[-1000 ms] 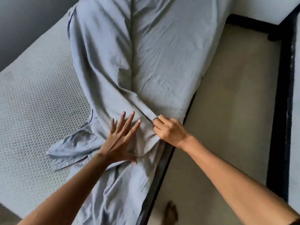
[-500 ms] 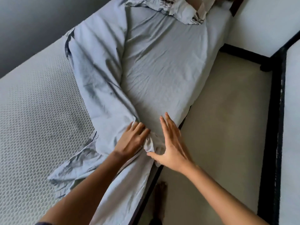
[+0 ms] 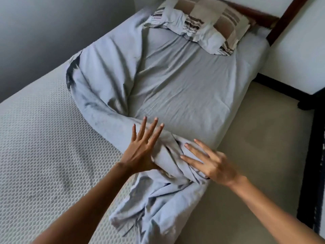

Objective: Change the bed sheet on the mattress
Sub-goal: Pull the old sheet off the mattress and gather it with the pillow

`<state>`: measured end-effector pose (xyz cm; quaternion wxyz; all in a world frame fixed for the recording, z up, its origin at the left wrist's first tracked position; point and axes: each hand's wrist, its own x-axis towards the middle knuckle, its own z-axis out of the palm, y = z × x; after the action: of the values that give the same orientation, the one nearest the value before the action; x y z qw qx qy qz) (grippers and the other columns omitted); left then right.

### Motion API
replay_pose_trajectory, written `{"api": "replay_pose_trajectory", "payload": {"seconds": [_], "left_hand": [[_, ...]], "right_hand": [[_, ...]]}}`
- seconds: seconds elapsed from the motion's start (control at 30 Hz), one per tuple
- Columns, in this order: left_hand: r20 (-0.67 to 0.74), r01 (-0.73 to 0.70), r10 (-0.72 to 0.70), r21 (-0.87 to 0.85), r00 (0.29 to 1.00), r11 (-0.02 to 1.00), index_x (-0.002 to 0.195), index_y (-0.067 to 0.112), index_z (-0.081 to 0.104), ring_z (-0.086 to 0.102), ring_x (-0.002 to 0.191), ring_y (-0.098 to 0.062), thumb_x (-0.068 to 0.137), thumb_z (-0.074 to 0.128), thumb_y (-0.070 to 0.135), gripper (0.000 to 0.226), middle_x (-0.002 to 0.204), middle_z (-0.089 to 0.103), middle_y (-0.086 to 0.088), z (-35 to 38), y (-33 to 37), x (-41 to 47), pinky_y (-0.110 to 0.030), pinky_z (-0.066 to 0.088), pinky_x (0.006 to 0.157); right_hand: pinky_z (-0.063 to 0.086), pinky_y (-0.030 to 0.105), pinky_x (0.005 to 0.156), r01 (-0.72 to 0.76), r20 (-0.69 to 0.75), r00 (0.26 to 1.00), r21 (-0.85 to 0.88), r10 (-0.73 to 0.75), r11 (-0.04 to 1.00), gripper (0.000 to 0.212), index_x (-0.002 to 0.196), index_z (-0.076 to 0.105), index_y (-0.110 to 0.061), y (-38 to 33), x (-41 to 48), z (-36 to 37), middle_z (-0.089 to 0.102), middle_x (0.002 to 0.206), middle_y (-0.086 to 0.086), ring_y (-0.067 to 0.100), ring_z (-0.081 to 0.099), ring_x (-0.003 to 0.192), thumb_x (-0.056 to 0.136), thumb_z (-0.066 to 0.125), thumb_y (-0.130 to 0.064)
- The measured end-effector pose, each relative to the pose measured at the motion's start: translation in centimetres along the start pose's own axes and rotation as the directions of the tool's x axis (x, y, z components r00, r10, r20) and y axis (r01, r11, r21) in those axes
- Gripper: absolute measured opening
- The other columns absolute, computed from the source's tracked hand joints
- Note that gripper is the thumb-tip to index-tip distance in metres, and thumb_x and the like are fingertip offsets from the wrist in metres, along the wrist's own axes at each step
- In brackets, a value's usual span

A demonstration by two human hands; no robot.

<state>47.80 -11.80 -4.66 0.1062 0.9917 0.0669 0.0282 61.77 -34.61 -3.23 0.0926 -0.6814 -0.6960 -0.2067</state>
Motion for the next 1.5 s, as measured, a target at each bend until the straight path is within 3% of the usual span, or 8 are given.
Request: {"api": "replay_pose_trajectory", "payload": {"seconds": [0.13,0.3,0.5,0.73,0.87,1.03,1.23,1.5], "left_hand": [[0.043,0.043,-0.035,-0.218,0.998,0.975,0.122,0.009,0.056,0.058,0.112,-0.033,0.075,0.041,0.034,0.056,0.118,0.062,-0.015,1.1,1.5,6.7,-0.043,0.043,0.087],[-0.18,-0.087,0.05,-0.203,0.982,0.975,0.087,0.011,0.052,0.059,0.058,-0.027,0.07,0.039,0.015,0.021,0.07,0.059,-0.005,0.2,4.5,10.7,-0.03,0.042,0.038],[-0.384,-0.309,0.254,-0.09,0.888,0.947,0.103,0.011,0.051,0.067,0.093,-0.022,0.081,0.062,0.008,0.024,0.101,0.069,-0.009,-0.7,7.4,16.2,-0.028,0.054,0.061],[-0.04,0.07,-0.076,-0.139,0.996,0.988,0.144,0.013,0.02,0.016,0.141,-0.033,0.063,0.084,0.034,0.106,0.152,0.022,-0.009,0.9,3.9,23.4,-0.054,0.025,0.11],[0.11,0.249,-0.237,-0.118,0.965,0.961,0.147,0.021,-0.007,-0.015,0.142,-0.027,0.061,0.075,0.058,0.125,0.154,-0.009,0.003,0.9,2.8,29.4,-0.049,-0.004,0.112],[-0.061,0.202,-0.203,-0.016,0.977,0.979,0.103,0.007,0.061,0.064,0.085,-0.037,0.081,0.05,0.011,0.025,0.088,0.062,-0.016,1.6,3.9,36.2,-0.052,0.044,0.084],[-0.424,0.02,0.018,0.086,0.906,0.996,0.094,0.009,0.044,0.05,0.075,-0.028,0.089,0.041,0.011,0.006,0.081,0.055,-0.012,1.0,6.6,37.9,-0.038,0.039,0.08],[-0.422,0.132,-0.098,0.053,0.901,0.99,0.118,0.001,0.039,0.033,0.128,-0.035,0.067,0.077,0.032,0.071,0.133,0.034,-0.019,2.2,-4.6,35.8,-0.041,0.029,0.104]], "right_hand": [[0.054,0.038,0.081,0.071,0.063,0.995,0.008,-0.072,0.997,0.034,0.125,0.061,-0.02,4.1,0.8,-1.4,0.056,0.132,0.009,0.031,0.052,0.122,0.098,0.041,-0.015],[0.005,0.055,0.114,-0.533,0.638,0.736,0.339,0.228,0.775,0.136,0.131,-0.042,-0.039,6.4,-0.7,-1.5,-0.046,0.143,-0.002,0.024,-0.035,0.136,0.063,0.076,-0.047],[0.024,0.009,0.106,-0.643,0.425,0.693,0.73,0.582,0.233,0.123,0.14,-0.013,-0.05,9.2,2.7,3.6,-0.013,0.155,-0.016,-0.004,0.01,0.141,0.064,0.081,-0.03],[0.047,0.027,0.043,-0.205,-0.011,0.979,-0.026,0.205,0.978,0.054,0.131,0.052,-0.038,25.5,-0.5,5.5,0.067,0.117,0.003,0.02,0.062,0.067,0.089,0.049,-0.005],[0.039,0.026,0.045,-0.022,-0.073,0.997,-0.219,0.006,0.975,0.045,0.124,0.059,-0.038,33.0,-0.2,3.6,0.067,0.116,0.003,0.024,0.066,0.077,0.09,0.055,-0.009],[0.044,0.027,0.048,0.033,-0.037,0.998,-0.194,-0.041,0.98,0.047,0.13,0.054,-0.035,35.1,1.7,4.0,0.061,0.126,0.004,0.027,0.065,0.098,0.093,0.048,-0.006],[0.053,0.051,0.076,-0.139,0.13,0.986,0.255,0.108,0.957,0.131,0.148,-0.009,-0.034,36.5,4.2,6.7,-0.014,0.157,0.01,0.035,0.017,0.139,0.057,0.083,-0.01],[0.052,0.034,0.056,0.356,0.108,0.926,0.056,-0.36,0.933,0.048,0.121,0.061,-0.03,42.8,10.0,12.4,0.067,0.104,0.003,0.023,0.062,0.078,0.094,0.036,0.001]]}}
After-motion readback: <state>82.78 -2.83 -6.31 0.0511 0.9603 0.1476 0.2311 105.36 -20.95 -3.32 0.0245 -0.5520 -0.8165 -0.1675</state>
